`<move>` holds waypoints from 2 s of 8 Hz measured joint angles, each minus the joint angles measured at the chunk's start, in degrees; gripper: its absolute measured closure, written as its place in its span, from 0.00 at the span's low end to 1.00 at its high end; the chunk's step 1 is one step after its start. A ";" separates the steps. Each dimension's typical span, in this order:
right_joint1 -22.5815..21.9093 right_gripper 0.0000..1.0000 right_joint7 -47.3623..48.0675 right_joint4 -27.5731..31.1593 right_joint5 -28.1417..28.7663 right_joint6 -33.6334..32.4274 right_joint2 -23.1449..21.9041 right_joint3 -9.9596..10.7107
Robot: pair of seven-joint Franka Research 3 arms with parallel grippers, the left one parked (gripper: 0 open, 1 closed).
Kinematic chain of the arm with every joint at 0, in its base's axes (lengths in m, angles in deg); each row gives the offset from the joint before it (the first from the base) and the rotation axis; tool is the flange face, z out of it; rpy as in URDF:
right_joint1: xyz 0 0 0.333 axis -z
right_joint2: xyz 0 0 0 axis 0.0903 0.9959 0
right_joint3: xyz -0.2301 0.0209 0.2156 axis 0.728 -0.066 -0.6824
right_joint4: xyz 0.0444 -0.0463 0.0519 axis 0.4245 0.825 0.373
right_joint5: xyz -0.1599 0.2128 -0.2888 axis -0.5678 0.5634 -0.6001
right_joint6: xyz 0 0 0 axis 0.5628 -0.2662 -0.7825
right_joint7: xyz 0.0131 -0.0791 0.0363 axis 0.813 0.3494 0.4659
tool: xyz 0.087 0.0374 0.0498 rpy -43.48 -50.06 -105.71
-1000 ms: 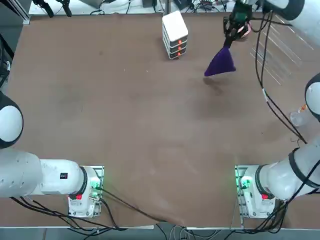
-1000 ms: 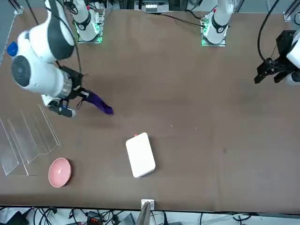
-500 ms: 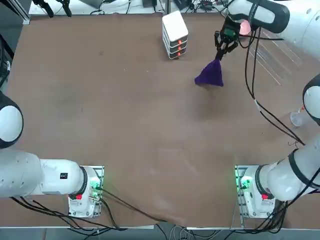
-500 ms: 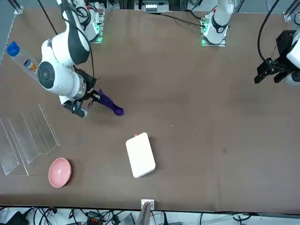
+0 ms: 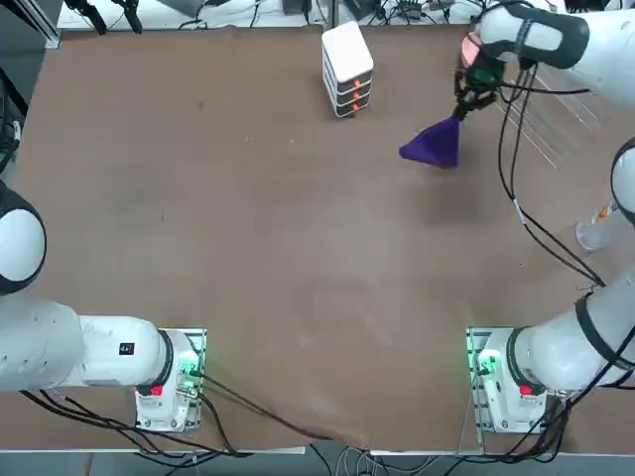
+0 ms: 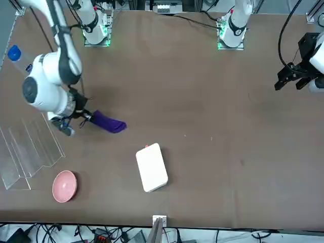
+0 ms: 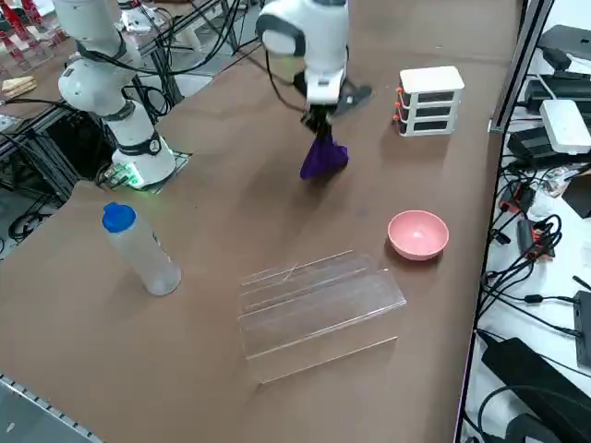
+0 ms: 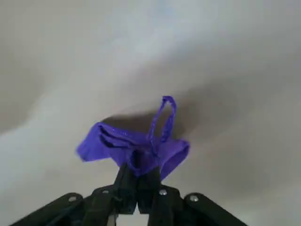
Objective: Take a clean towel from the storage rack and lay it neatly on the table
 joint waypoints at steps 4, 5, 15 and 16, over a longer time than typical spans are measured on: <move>8.48 0.96 -12.25 0.15 0.03 7.50 5.72 0.13; 9.28 0.94 -14.26 0.16 0.05 10.15 6.97 0.12; 8.77 0.02 -16.56 -0.67 -2.00 11.37 6.32 2.21; 8.67 0.04 -16.38 -0.52 -2.14 11.40 7.06 2.18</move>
